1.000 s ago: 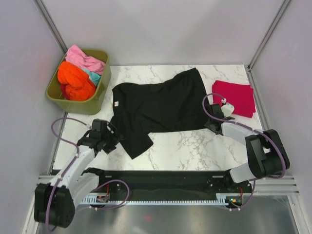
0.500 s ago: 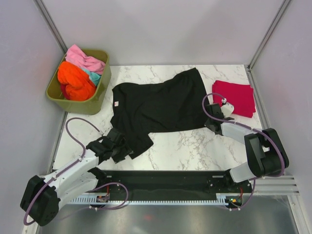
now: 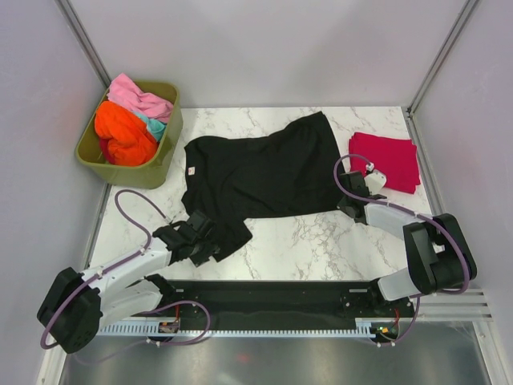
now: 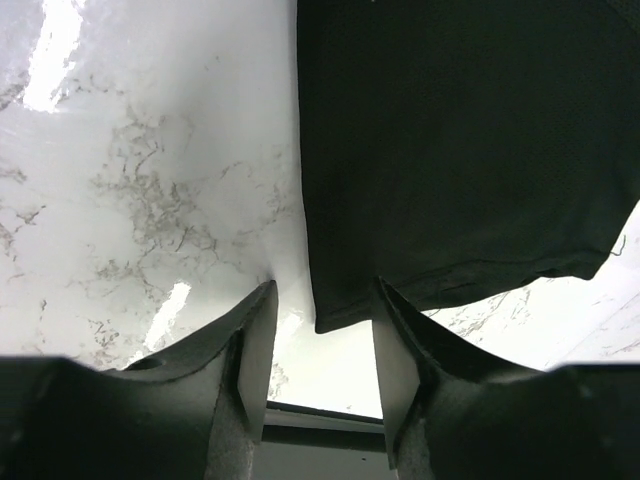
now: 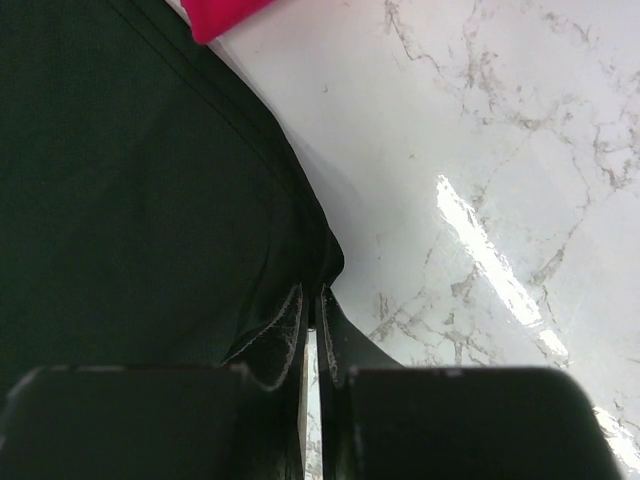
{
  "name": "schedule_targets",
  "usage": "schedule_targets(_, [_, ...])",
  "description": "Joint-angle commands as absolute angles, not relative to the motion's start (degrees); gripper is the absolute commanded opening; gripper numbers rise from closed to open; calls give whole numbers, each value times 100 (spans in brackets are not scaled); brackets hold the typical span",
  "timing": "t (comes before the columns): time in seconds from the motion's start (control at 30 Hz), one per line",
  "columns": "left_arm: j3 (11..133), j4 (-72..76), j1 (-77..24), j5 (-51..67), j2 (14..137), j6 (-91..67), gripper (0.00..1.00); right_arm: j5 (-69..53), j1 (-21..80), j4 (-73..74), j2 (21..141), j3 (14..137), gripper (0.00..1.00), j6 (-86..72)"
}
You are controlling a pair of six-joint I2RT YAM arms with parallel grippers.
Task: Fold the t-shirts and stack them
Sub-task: Flatten the tshirt out
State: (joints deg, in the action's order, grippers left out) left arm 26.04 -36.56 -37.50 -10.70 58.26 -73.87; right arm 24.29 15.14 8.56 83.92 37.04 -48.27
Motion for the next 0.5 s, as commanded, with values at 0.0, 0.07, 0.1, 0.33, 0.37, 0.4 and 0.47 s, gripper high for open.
schedule_targets(0.0, [2558,-3586,-3911,-1301,5906,-7901,49,2522,1477,817,8218,3648,6,-4896])
schedule_targets(0.07, [2523,-3525,-3964,-1283,5906,-7954,47,2522,1468,826,8192,3639,6,-4896])
schedule_targets(0.1, [2505,-3464,-3990,-1275,5924,-7963,47,2522,1476,817,8174,3630,6,-4896])
schedule_targets(0.33, [2303,-3007,-4034,-1169,6056,-8068,15,2531,1459,826,8104,3586,2,-4904])
schedule_targets(0.37, [2303,-2997,-4034,-1169,6038,-8060,6,2531,1450,817,8095,3577,2,-4904])
schedule_targets(0.4, [2320,-3006,-4034,-1195,6038,-8051,2,2523,1441,817,8086,3568,0,-4904])
schedule_targets(0.47, [2443,-3085,-4034,-1335,5924,-7981,2,2531,1450,817,8033,3560,0,-4878])
